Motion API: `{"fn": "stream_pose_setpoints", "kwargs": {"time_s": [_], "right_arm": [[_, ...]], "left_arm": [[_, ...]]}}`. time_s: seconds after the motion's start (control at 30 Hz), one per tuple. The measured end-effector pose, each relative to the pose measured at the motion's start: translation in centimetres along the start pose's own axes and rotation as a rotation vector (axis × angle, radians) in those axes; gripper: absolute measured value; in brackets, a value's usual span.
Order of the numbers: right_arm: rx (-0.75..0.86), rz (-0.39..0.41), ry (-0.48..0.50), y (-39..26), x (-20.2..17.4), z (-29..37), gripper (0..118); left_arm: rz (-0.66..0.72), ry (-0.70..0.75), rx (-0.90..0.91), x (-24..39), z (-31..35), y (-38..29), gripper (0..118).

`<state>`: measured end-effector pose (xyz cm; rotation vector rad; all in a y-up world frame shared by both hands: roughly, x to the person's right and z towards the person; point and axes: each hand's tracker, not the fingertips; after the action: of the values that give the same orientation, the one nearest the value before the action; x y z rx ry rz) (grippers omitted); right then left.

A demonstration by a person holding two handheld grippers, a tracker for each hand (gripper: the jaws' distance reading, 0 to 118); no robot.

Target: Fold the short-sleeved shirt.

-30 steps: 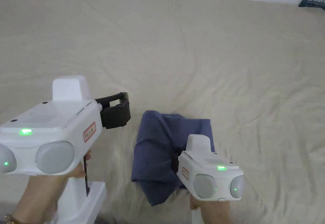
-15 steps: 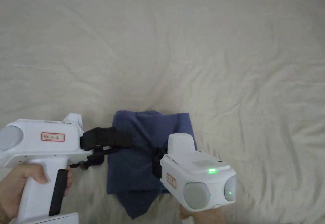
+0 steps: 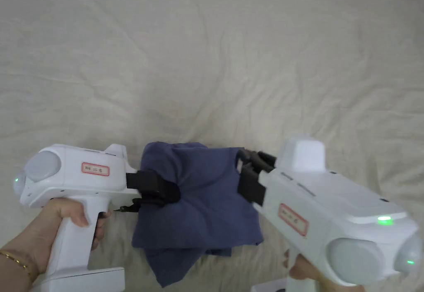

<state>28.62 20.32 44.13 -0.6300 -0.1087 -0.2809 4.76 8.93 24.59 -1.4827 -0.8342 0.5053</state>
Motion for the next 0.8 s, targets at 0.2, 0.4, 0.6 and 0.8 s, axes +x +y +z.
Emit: {"fn": "stream_pose_setpoints", "kwargs": {"time_s": [0.2, 0.4, 0.6, 0.8], "right_arm": [[0.202, 0.022, 0.003, 3.6, 0.6, 7.4, 2], [0.252, -0.008, 0.002, 3.9, 1.0, 10.2, 2], [0.226, -0.03, -0.013, 3.1, -0.8, 8.7, 2], [0.159, -0.037, -0.005, 2.4, -2.8, 5.9, 2]], "left_arm": [[-0.164, 0.192, 0.037, 2.9, 6.2, 0.7, 19], [-0.169, 0.489, 0.141, -2.0, 17.2, 3.5, 19], [-0.058, 0.89, 0.258, -9.0, 27.3, 7.7, 19], [-0.064, 1.348, 0.398, -14.1, 31.8, 10.7, 41]]}}
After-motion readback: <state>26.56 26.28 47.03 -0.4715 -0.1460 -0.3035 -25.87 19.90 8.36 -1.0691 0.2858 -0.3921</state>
